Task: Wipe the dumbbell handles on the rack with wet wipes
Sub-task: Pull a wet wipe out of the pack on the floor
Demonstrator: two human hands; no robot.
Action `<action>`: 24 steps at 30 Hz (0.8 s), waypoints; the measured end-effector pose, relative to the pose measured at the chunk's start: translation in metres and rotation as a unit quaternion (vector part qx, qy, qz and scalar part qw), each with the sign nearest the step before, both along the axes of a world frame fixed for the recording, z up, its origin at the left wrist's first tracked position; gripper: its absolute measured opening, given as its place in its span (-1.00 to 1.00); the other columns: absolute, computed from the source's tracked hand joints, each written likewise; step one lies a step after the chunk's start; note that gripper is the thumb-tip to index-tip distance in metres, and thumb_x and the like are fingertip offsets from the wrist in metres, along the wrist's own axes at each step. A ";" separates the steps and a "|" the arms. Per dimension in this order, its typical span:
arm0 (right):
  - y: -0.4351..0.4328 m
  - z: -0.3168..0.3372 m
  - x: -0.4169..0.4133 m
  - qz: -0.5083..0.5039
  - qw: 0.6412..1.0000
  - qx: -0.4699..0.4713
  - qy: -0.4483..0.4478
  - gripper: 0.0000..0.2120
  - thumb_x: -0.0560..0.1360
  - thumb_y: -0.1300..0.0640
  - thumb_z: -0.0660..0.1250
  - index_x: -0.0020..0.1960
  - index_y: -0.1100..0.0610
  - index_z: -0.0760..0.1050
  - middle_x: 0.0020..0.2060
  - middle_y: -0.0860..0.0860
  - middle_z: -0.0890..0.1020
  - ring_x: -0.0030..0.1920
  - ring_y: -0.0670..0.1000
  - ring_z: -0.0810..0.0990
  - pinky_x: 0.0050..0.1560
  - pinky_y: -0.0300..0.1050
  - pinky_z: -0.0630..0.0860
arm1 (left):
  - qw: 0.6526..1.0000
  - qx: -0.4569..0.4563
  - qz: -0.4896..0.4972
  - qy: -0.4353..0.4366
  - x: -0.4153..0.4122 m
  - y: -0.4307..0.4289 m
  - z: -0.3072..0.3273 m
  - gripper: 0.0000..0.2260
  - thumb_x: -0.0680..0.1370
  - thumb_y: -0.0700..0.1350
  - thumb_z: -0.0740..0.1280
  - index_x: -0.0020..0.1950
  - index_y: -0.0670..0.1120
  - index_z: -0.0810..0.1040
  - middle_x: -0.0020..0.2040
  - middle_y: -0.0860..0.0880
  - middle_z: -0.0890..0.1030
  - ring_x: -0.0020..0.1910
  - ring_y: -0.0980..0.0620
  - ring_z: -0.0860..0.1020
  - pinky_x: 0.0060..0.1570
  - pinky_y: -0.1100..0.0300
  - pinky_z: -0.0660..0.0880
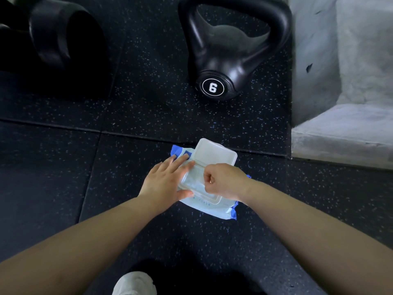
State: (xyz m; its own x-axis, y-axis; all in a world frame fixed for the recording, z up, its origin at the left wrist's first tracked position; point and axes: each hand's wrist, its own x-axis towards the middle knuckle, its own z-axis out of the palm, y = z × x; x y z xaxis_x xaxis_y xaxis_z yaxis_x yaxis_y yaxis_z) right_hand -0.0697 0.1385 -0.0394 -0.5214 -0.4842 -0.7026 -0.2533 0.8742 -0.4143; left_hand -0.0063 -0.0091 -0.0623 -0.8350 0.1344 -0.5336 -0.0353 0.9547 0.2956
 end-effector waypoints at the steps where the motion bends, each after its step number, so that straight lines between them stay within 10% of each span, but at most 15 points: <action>1: 0.002 0.000 -0.001 -0.012 1.000 -0.003 -0.010 -0.86 0.44 0.17 0.24 -0.26 0.02 0.33 -0.27 -0.12 0.44 -0.21 -0.06 0.40 -0.32 -0.22 0.29 | 1.000 0.001 0.001 0.002 0.000 0.000 0.000 -0.34 0.53 0.17 0.19 0.50 0.13 -0.12 0.52 0.15 -0.16 0.50 0.08 -0.14 0.44 0.16 -0.13; 6: 0.024 -0.002 0.007 -0.079 0.995 -0.017 -0.058 -0.79 0.41 0.18 0.29 -0.33 -0.01 0.32 -0.39 -0.14 0.39 -0.37 -0.15 0.34 -0.37 -0.27 0.26 | 1.000 0.022 0.010 0.000 -0.002 0.000 0.000 -0.35 0.53 0.14 0.22 0.50 0.12 -0.07 0.52 0.13 -0.12 0.50 0.07 -0.12 0.44 0.16 -0.14; 12: 0.008 0.004 0.010 -0.018 0.999 -0.017 0.048 -0.70 0.50 0.00 0.26 0.21 0.02 0.37 0.00 -0.05 0.47 -0.09 -0.03 0.45 -0.13 -0.18 0.33 | 0.999 0.033 0.017 -0.001 -0.001 0.003 0.000 -0.34 0.53 0.12 0.24 0.50 0.10 -0.06 0.52 0.11 -0.11 0.50 0.06 -0.12 0.44 0.16 -0.15; 17: -0.007 -0.003 0.013 0.047 0.991 0.009 0.125 -0.76 0.59 0.11 0.08 0.12 0.13 0.47 0.08 0.04 0.48 0.00 0.09 0.52 -0.18 -0.12 0.32 | 1.000 0.013 0.003 0.007 0.000 0.003 0.000 -0.34 0.53 0.13 0.23 0.50 0.09 -0.07 0.53 0.11 -0.11 0.50 0.05 -0.11 0.44 0.15 -0.15; 24: 0.006 -0.001 0.002 -0.127 0.988 -0.079 -0.027 -0.94 0.51 0.11 0.26 -0.10 0.07 0.49 -0.18 -0.07 0.45 -0.13 -0.03 0.42 -0.16 -0.21 0.32 | 1.000 -0.004 0.002 0.006 -0.001 0.005 0.000 -0.36 0.53 0.14 0.22 0.50 0.09 -0.06 0.52 0.12 -0.10 0.50 0.05 -0.08 0.45 0.09 -0.13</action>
